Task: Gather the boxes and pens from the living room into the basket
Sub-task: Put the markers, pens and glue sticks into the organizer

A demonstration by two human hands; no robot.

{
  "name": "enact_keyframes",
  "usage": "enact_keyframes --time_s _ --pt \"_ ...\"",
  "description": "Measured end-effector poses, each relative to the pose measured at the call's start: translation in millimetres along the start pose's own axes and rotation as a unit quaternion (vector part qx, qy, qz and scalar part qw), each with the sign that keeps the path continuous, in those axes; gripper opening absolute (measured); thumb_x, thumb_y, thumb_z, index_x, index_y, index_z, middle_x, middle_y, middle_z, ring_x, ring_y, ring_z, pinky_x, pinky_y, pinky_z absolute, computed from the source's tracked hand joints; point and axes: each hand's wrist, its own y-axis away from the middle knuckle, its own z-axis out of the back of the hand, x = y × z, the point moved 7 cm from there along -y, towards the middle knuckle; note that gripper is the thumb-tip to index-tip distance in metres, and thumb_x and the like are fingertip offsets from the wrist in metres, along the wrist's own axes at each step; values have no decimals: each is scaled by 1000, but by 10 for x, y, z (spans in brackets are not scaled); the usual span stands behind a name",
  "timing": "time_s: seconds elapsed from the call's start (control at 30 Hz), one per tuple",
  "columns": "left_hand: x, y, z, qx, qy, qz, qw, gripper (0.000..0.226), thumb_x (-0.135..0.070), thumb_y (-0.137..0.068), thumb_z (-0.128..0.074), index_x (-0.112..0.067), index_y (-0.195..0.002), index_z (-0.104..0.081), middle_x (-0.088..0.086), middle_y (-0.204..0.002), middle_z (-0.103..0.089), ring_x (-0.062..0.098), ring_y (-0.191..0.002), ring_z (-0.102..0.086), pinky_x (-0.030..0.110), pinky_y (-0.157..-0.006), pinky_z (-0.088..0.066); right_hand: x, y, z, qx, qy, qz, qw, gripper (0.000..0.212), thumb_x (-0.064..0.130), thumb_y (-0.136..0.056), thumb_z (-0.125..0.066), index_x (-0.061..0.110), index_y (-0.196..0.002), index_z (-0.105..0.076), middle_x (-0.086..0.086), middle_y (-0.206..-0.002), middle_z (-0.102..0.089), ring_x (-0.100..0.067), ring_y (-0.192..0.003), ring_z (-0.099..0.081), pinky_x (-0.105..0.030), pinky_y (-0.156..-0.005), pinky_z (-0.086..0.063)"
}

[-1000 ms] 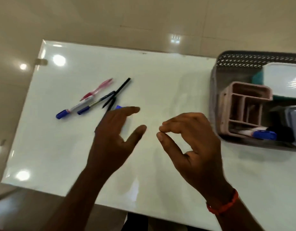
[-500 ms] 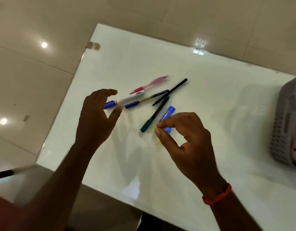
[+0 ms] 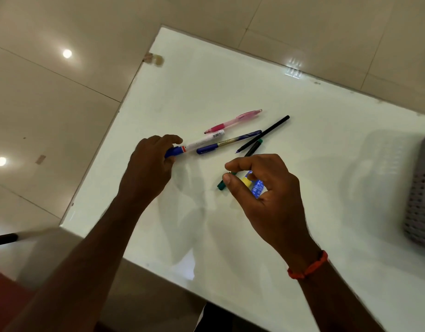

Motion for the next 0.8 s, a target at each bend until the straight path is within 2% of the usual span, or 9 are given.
enact_keyframes --time_s 0.07,0.17,0.3,0.4,0.5,0.57,0.63,0.73,0.8 --pt "-38 53 155 -47 26 1 999 35 -3 -90 -67 -16 -122 -65 5 -107 -70 26 -100 -60 28 -88 -41 -4 15 21 0 4 1 1000 15 29 -88 -68 20 -100 -71 20 -96 -59 -10 -97 -59 -25 -84 -51" --pt "-131 151 445 -126 67 -21 990 31 -1 -89 -66 -12 -118 -67 4 -110 -70 23 -101 -62 41 -88 -54 -3 45 59 -1 4 7 1000 12 28 -89 -68 20 -98 -71 20 -94 -60 -9 -96 -58 -25 -84 -49" --pt "-374 288 738 -185 141 -53 971 27 -1 -90 -65 -11 -115 -68 -1 -111 -68 4 -96 -63 17 -85 -54 47 80 138 -8 -2 9 1000 12 26 -89 -69 19 -98 -71 19 -94 -59 -11 -96 -58 -30 -83 -51" --pt "-687 426 847 -197 189 -81 959 26 -6 -92 -67 -13 -118 -67 -6 -109 -68 -3 -98 -64 16 -88 -53 121 111 231 -22 -5 20 1000 18 26 -89 -68 18 -105 -70 15 -99 -63 -14 -99 -59 -35 -84 -51" --pt "-1072 647 939 -200 230 -135 943 35 -11 -93 -70 -26 -123 -60 -14 -116 -66 5 -106 -68 19 -91 -53 201 180 332 -23 -14 29 999 36 26 -89 -69 16 -123 -62 5 -119 -64 -16 -109 -58 -38 -88 -53" --pt "-1313 839 945 -199 260 -164 930 44 -11 -91 -73 -33 -126 -56 -15 -119 -65 13 -109 -70 25 -91 -55 233 265 414 -11 -11 32 999 49 26 -89 -70 17 -134 -53 7 -127 -58 -15 -113 -56 -38 -90 -53" --pt "-1515 1022 875 -187 300 -164 921 48 -12 -90 -75 -37 -126 -57 -13 -119 -68 21 -108 -71 29 -89 -56 237 381 510 7 0 35 999 52 28 -90 -70 17 -137 -51 8 -124 -57 -15 -109 -56 -36 -87 -54" --pt "-1850 1247 697 -162 297 -160 928 47 -20 -89 -76 -44 -125 -57 -18 -117 -69 19 -106 -71 29 -85 -55 212 565 741 10 34 55 998 38 28 -93 -64 11 -127 -60 0 -107 -63 -13 -96 -56 -30 -78 -52" --pt "-2053 1358 566 -142 320 -156 924 45 -25 -89 -76 -44 -126 -58 -16 -118 -70 19 -104 -72 35 -83 -57 147 672 951 8 49 62 997 31 26 -96 -59 9 -121 -63 -2 -103 -65 -14 -91 -57 -29 -76 -50"
